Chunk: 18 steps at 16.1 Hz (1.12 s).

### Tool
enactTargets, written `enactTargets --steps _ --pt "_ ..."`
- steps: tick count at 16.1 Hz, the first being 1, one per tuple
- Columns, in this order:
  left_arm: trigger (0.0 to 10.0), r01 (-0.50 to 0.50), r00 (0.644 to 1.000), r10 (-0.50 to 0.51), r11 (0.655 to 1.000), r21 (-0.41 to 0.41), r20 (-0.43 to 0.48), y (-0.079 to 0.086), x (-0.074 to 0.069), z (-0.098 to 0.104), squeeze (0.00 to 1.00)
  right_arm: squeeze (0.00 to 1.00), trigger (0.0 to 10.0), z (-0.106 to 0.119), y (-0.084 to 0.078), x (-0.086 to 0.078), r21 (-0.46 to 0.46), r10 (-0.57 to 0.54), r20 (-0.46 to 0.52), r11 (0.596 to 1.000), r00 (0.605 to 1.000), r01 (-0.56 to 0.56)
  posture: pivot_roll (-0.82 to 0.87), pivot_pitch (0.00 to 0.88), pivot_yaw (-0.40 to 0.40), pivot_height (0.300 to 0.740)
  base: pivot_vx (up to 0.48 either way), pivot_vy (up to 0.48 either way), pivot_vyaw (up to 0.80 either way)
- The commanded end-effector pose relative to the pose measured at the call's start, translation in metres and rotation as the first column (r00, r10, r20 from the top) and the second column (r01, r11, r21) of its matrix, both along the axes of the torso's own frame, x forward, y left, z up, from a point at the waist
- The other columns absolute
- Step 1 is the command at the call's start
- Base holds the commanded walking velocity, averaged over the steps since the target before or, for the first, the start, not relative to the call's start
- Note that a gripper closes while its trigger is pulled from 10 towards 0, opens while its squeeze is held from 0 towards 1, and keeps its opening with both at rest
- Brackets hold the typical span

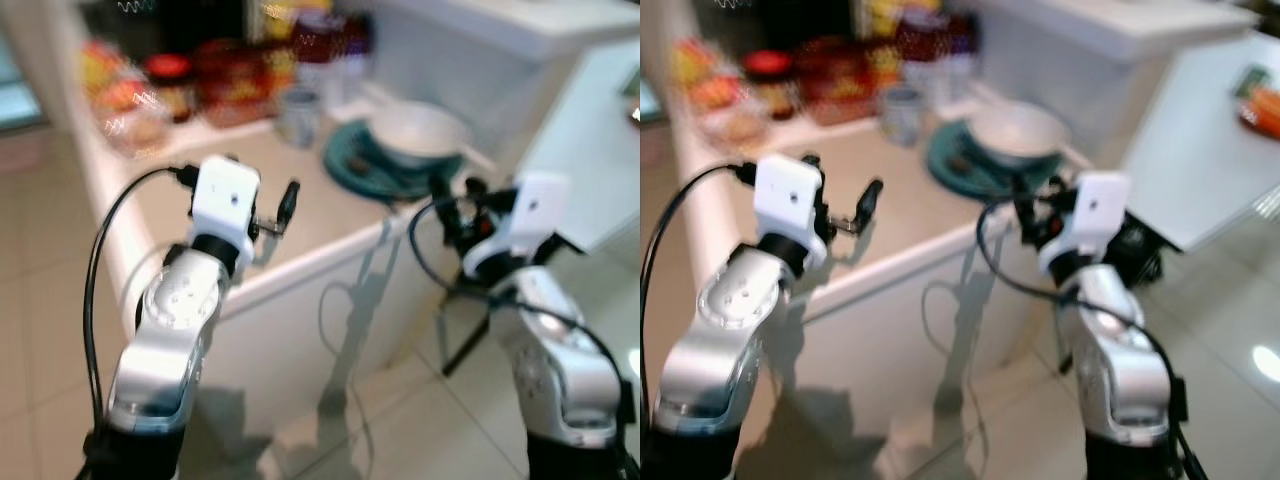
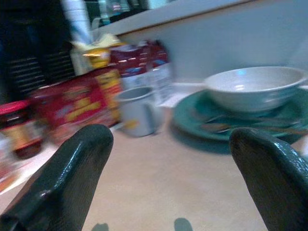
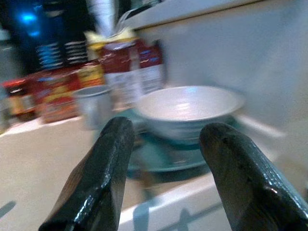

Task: Setting the table

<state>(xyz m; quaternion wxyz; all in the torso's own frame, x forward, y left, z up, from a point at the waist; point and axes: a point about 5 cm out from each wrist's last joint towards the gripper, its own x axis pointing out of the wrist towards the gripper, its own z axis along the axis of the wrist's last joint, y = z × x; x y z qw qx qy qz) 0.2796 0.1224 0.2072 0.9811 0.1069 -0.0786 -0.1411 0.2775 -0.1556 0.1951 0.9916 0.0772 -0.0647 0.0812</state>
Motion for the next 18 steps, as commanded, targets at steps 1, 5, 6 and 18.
enactTargets --steps 1,5,6,18 --pt "10.0 0.033 0.999 -0.033 0.999 -0.001 0.010 -0.007 -0.002 0.003 0.00 0.00 10.0 0.004 -0.007 0.000 -0.003 -0.023 0.011 1.000 1.000 0.023 0.06 0.000 -0.042 0.740 0.345 0.000 0.00" --pt "10.0 0.028 1.000 -0.028 1.000 -0.004 0.010 -0.007 -0.006 0.002 0.00 0.00 10.0 0.007 -0.017 0.004 0.031 -0.064 -0.012 0.997 0.998 0.064 0.06 0.006 -0.054 0.740 0.173 0.000 0.00" --pt "10.0 0.028 1.000 -0.028 1.000 -0.001 0.009 -0.007 -0.007 0.001 0.00 0.00 10.0 0.008 -0.020 0.007 0.045 -0.079 -0.026 0.996 0.997 0.080 0.06 0.007 -0.056 0.740 0.000 0.000 0.00" --pt "10.0 0.295 0.953 -0.299 0.951 0.092 0.039 -0.036 -0.014 0.010 0.00 0.94 10.0 0.043 -0.087 0.096 0.231 -0.163 -0.352 0.939 0.922 0.254 0.03 0.010 -0.018 0.740 0.000 0.000 0.00"
